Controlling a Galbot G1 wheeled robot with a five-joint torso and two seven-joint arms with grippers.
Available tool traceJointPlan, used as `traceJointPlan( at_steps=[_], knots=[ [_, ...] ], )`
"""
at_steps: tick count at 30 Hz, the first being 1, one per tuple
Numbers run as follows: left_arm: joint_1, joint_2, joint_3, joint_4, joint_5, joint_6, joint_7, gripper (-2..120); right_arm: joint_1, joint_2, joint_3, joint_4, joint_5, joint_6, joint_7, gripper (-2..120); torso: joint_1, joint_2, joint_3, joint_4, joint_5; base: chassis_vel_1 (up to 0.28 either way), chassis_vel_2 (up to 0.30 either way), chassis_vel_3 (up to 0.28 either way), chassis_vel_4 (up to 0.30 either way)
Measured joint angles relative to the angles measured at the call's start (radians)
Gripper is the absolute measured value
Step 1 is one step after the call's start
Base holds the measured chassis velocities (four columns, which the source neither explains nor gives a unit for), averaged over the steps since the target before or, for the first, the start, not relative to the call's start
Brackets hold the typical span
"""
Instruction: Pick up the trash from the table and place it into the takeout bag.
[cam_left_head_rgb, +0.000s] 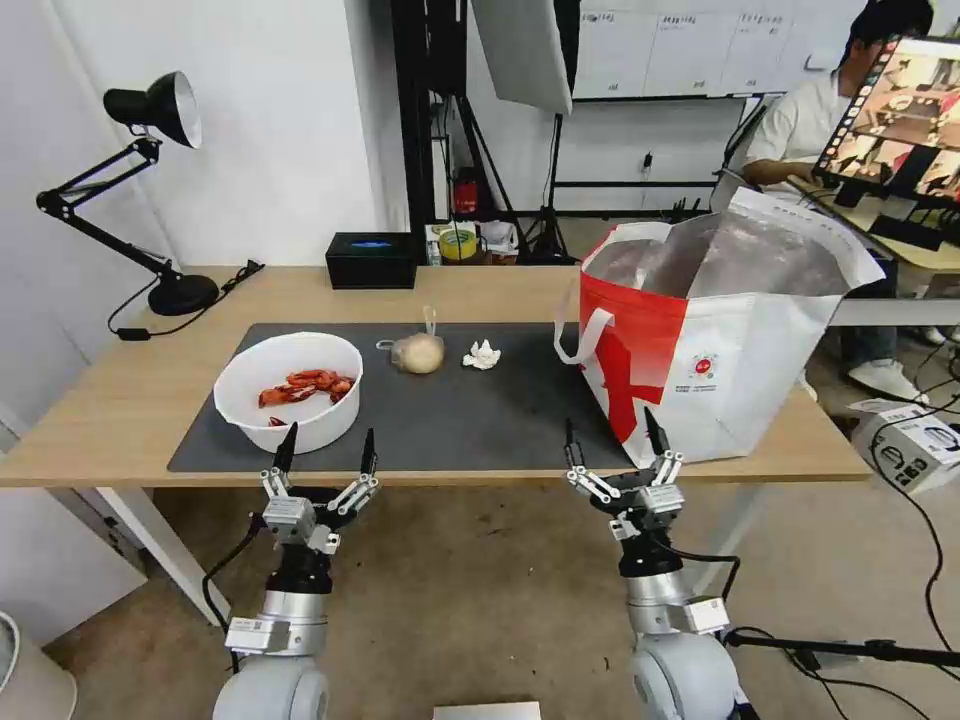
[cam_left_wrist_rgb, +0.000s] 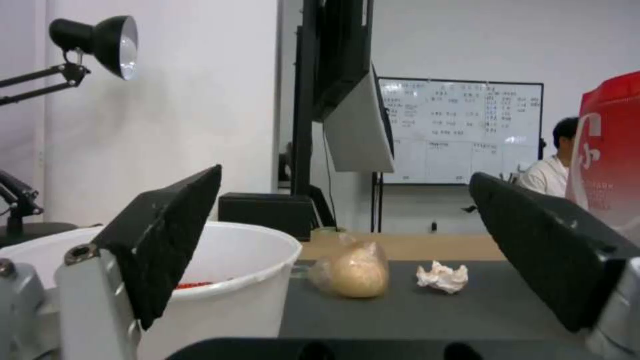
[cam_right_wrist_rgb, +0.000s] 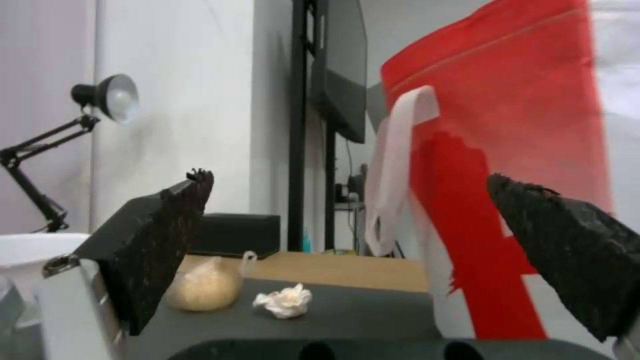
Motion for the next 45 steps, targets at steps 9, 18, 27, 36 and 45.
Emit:
traceJointPlan(
  at_steps=[9,18,27,36,45],
  knots=[
    [-0.001,-0.002,0.005,-0.001,0.004,-0.001,0.000,100,0.066,-0.067,-0.086,0.036,0.042,-0.203,0.043,100,0.000,0.000,0.000,0.0000,0.0000,0.000,0.000,0.000,0.000],
    [0.010,-0.008,0.006,-0.008,0.009,-0.007,0.001,100,0.165,-0.116,-0.152,0.044,0.157,-0.317,0.091,100,0.000,0.000,0.000,0.0000,0.0002,0.000,0.000,0.000,0.000],
    [0.015,-0.023,0.002,-0.011,0.018,-0.013,0.002,100,0.382,-0.150,-0.223,-0.005,0.346,-0.468,0.215,100,0.000,0.000,0.000,0.0001,0.0000,0.000,0.000,0.000,0.000],
    [0.014,-0.031,-0.005,-0.008,0.018,-0.016,0.002,100,0.478,-0.151,-0.283,-0.083,0.403,-0.517,0.251,100,0.000,0.000,0.000,0.0001,0.0001,0.000,0.000,0.000,0.000],
    [0.016,-0.036,-0.011,-0.003,0.018,-0.027,0.003,100,0.592,-0.131,-0.354,-0.172,0.473,-0.581,0.306,100,0.000,0.000,0.000,0.0001,-0.0001,0.000,0.000,0.000,0.000]
  ],
)
